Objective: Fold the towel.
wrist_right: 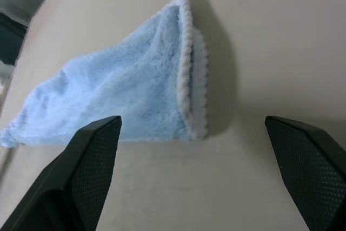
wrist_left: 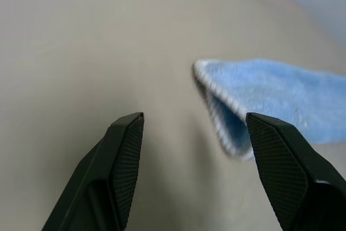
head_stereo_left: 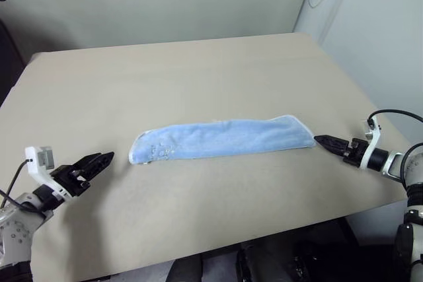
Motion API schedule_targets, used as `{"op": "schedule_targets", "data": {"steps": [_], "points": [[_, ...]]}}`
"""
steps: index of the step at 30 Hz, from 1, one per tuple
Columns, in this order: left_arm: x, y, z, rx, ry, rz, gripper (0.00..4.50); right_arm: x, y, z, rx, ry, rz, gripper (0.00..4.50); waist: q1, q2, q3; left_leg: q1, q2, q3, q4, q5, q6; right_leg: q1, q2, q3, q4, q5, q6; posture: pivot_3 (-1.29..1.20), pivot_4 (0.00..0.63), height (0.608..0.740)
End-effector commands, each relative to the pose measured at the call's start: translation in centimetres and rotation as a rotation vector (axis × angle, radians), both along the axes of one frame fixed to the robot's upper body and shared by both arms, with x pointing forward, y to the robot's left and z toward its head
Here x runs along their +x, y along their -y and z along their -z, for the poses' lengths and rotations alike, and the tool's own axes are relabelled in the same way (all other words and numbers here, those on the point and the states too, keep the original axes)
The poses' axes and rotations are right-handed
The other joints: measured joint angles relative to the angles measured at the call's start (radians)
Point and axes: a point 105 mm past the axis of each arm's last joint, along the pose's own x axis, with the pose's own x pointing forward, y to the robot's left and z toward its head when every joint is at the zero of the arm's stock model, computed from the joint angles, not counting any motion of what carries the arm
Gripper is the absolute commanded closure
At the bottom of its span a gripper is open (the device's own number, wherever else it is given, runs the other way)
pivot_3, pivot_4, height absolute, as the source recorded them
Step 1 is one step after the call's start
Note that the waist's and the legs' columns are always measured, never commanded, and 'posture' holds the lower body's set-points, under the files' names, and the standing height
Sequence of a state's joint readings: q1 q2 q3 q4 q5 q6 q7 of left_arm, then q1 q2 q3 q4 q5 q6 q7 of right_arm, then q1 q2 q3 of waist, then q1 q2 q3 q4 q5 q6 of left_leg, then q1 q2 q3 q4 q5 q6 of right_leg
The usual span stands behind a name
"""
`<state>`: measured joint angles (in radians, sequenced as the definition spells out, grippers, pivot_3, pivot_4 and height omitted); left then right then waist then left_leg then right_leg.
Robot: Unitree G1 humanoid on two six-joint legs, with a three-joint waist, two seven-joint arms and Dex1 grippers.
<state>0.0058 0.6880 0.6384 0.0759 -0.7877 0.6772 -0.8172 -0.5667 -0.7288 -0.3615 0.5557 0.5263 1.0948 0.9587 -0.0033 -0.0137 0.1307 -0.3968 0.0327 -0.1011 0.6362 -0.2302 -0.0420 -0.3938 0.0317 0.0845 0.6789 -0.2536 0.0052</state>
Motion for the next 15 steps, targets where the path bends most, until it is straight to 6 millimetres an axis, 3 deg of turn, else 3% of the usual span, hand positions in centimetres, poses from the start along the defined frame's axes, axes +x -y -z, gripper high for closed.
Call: {"op": "schedule_targets", "data": {"steps": [1, 7, 15], "points": [[0.1, 1.1, -2.2, 0.020, 0.090, 0.037, 1.23, -0.4, -2.2, -0.1, 0.079, -0.033, -0.039, 0.00, -0.002, -0.001, 0.000, 0.001, 0.000, 0.000, 0.000, 0.000, 0.000, 0.000, 0.000, 0.000, 0.000, 0.000, 0.000, 0.00, 0.150, 0.740], [0.4, 3.1, -3.1, 0.017, 0.121, 0.101, 1.23, 0.5, -5.5, -0.3, 0.126, -0.068, -0.049, 0.00, -0.017, -0.001, -0.001, 0.008, 0.000, 0.001, -0.002, 0.000, 0.000, 0.005, 0.001, 0.002, 0.000, -0.001, 0.000, 0.00, 0.150, 0.740], [0.8, 5.8, -3.6, 0.005, 0.153, 0.179, 1.23, 3.4, -6.2, 1.0, 0.163, -0.159, 0.130, 0.00, -0.032, -0.011, -0.007, 0.015, 0.000, 0.001, -0.003, -0.001, 0.001, 0.010, 0.001, 0.003, -0.001, -0.001, -0.001, 0.00, 0.150, 0.740]]}}
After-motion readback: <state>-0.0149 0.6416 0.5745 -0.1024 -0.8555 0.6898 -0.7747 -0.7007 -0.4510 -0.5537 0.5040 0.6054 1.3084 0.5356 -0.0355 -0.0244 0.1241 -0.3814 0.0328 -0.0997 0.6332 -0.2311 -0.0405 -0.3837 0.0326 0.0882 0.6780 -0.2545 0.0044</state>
